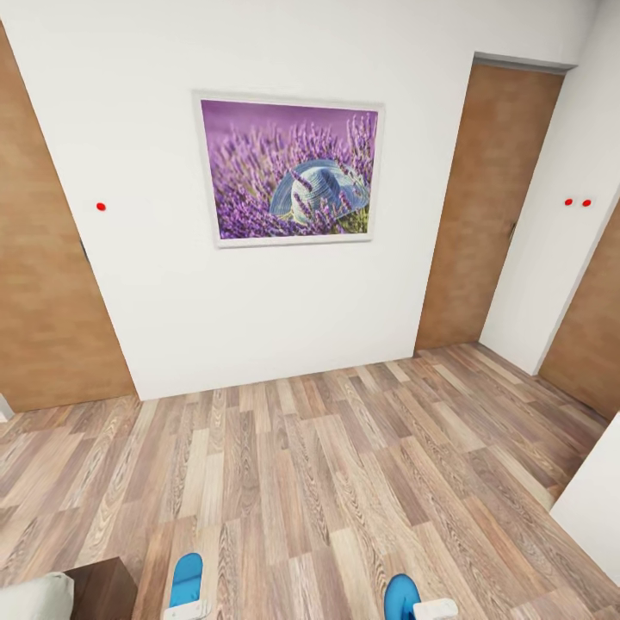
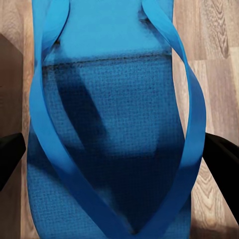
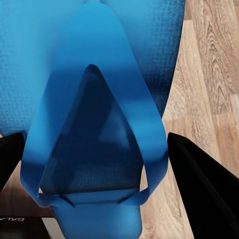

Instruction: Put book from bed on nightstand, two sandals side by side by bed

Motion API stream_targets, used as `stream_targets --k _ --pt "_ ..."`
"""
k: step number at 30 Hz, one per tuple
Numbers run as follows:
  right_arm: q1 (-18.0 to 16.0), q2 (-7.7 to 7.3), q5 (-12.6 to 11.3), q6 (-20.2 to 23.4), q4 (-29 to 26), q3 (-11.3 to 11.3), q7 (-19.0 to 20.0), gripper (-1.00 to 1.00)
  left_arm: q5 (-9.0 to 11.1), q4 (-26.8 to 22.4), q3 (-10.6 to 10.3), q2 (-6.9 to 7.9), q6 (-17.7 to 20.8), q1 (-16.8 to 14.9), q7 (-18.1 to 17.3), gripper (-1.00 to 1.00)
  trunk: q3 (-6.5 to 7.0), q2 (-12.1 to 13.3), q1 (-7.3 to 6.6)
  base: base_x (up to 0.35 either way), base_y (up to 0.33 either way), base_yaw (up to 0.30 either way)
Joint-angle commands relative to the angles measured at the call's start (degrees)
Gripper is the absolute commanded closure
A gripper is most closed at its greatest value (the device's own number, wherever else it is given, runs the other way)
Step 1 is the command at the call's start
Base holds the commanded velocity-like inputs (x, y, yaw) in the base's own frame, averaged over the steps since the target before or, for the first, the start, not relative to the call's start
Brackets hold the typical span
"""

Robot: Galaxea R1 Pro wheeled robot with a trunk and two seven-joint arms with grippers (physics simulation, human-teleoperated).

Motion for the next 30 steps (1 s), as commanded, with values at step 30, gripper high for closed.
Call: stream_targets --k 30 --pt "-0.04 0.15 -0.07 -0.16 0.07 0.43 -0.32 1.00 0.35 -0.08 -0.52 0.02 -0.13 -0.04 0.08 1.00 2.04 4.74 -2.62 0.021 0.000 0.000"
